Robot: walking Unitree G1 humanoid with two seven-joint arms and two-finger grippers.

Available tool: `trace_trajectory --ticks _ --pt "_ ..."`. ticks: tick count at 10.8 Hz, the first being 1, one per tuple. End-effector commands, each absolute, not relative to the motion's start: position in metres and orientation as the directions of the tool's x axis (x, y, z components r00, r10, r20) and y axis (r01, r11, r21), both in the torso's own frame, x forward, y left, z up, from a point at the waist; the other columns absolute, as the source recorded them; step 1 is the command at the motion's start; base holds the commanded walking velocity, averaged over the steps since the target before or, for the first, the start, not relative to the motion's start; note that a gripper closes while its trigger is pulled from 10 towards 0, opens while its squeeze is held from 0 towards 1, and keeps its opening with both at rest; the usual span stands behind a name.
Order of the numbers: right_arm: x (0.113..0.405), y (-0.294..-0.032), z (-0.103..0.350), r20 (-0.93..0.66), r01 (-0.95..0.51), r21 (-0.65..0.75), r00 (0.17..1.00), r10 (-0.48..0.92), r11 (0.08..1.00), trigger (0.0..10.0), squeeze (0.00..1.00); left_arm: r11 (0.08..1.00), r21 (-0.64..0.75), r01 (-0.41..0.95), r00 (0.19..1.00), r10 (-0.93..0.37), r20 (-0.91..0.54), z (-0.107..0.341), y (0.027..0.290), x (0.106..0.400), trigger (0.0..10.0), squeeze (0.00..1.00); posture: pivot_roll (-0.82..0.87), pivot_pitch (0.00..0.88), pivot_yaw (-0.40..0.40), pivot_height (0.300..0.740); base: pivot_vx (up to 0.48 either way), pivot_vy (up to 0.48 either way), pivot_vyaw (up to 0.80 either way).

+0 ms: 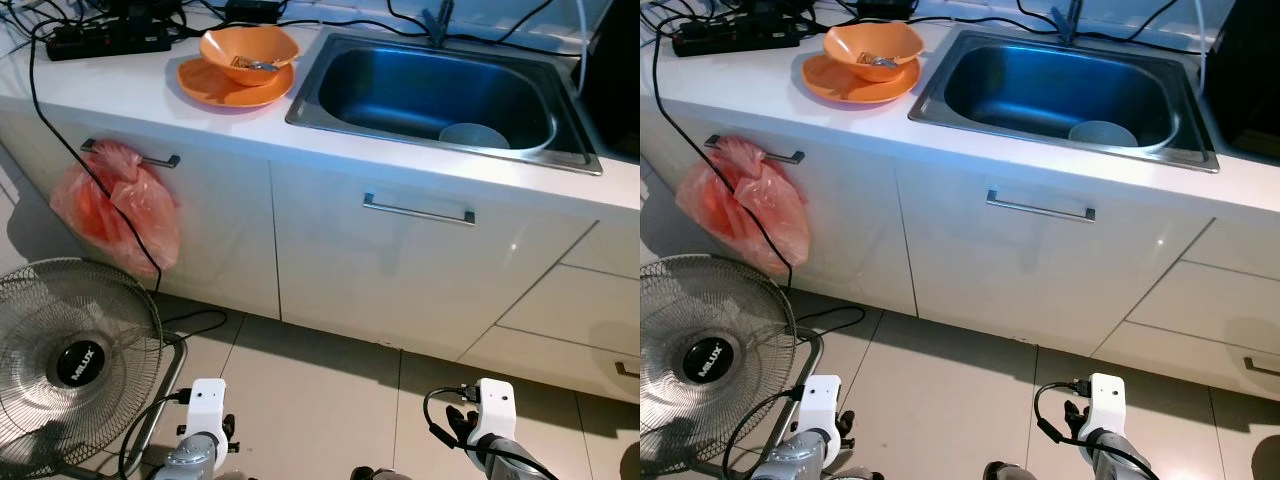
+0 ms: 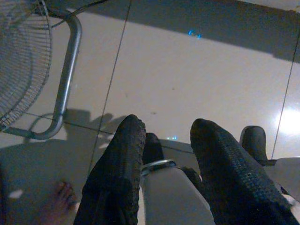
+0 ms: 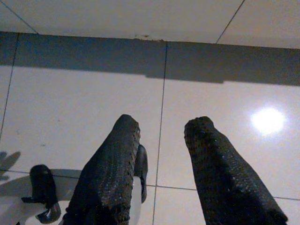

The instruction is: Kitchen organization

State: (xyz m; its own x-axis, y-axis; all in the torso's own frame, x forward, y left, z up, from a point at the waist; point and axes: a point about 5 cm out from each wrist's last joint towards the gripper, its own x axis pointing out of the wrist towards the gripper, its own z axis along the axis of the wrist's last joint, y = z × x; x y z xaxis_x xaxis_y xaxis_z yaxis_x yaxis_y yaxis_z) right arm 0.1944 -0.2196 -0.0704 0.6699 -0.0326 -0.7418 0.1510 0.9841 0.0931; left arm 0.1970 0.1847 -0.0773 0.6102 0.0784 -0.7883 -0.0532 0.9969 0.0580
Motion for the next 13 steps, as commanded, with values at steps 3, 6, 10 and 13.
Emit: trace_trajectory --ticks 3,6,10,13 --pt "0.1893 -0.2196 -0.0733 -0.761 0.136 0.102 0.648 -0.010 0.985 10.0 0.00 0.996 0.068 -0.057 0.585 0.089 -0.806 -0.0828 0.1868 0.1858 10.0 0.00 0.10 0.097 -0.029 0.740 0.265 0.000 -0.15" --pt "0.1874 -0.2180 -0.0745 -0.760 0.144 0.106 0.650 -0.013 0.984 10.0 0.00 0.996 0.077 -0.049 0.583 0.091 -0.808 -0.0834 0.1892 0.1838 10.0 0.00 0.10 0.111 -0.020 0.740 0.280 0.000 -0.27" --pt "0.1873 -0.2161 -0.0750 -0.763 0.141 0.111 0.646 -0.007 0.984 10.0 0.00 0.996 0.078 -0.038 0.587 0.086 -0.805 -0.0829 0.1894 0.1846 10.0 0.00 0.10 0.107 -0.011 0.740 0.191 0.000 0.00" --pt "0.1879 -0.2155 -0.0749 -0.766 0.130 0.114 0.643 0.004 0.985 10.0 0.00 0.996 0.084 -0.032 0.587 0.087 -0.805 -0.0825 0.1892 0.1855 10.0 0.00 0.11 0.099 -0.015 0.740 0.330 0.000 -0.52"
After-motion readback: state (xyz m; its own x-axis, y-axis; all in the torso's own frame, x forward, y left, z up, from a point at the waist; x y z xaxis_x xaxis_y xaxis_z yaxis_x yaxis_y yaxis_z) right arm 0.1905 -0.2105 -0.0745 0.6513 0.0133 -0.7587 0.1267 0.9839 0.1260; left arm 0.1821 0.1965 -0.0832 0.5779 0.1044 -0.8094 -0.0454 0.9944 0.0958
